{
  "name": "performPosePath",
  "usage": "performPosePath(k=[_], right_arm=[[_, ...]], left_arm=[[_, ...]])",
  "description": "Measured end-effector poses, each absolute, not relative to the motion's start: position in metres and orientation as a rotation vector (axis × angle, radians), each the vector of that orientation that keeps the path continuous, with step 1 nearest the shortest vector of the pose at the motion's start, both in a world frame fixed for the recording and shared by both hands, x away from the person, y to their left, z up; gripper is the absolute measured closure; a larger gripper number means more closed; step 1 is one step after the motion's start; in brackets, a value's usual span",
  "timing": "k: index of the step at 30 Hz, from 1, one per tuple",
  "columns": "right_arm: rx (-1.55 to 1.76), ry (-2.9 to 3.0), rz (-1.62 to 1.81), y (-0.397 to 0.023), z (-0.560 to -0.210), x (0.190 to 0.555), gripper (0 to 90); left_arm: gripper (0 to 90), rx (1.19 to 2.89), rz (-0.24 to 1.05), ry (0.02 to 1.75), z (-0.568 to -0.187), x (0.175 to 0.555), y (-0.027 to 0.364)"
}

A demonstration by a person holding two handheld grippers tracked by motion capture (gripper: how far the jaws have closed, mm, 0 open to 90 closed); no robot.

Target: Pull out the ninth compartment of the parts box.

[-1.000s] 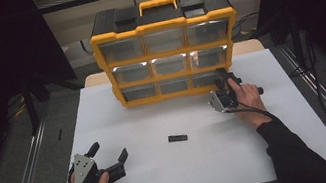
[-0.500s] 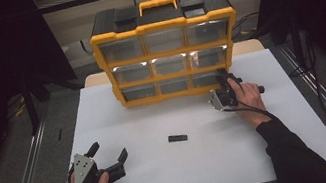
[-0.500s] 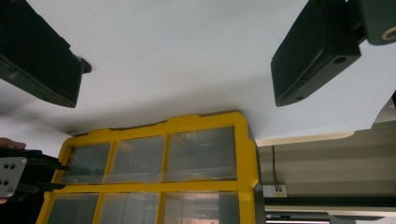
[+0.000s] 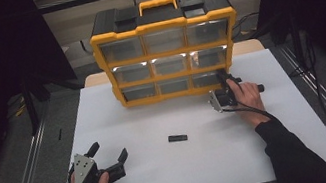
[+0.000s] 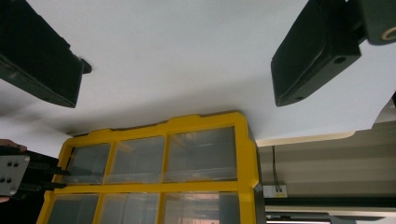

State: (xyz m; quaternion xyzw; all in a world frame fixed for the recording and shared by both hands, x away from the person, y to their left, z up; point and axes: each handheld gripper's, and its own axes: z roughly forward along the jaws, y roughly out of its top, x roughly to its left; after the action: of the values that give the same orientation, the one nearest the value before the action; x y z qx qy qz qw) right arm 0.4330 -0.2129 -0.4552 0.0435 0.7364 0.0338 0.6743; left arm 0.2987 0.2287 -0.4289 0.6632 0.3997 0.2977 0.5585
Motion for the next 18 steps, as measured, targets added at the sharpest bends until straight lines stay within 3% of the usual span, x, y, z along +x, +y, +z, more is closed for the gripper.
performPosePath(k=[18], right_arm=[[0.094, 1.644, 0.103, -0.2151, -0.4536, 0.4306, 79.1]], left_arm=[[2.4, 1.571, 0.701, 0.940, -0.4289, 0.2990, 0.2294]])
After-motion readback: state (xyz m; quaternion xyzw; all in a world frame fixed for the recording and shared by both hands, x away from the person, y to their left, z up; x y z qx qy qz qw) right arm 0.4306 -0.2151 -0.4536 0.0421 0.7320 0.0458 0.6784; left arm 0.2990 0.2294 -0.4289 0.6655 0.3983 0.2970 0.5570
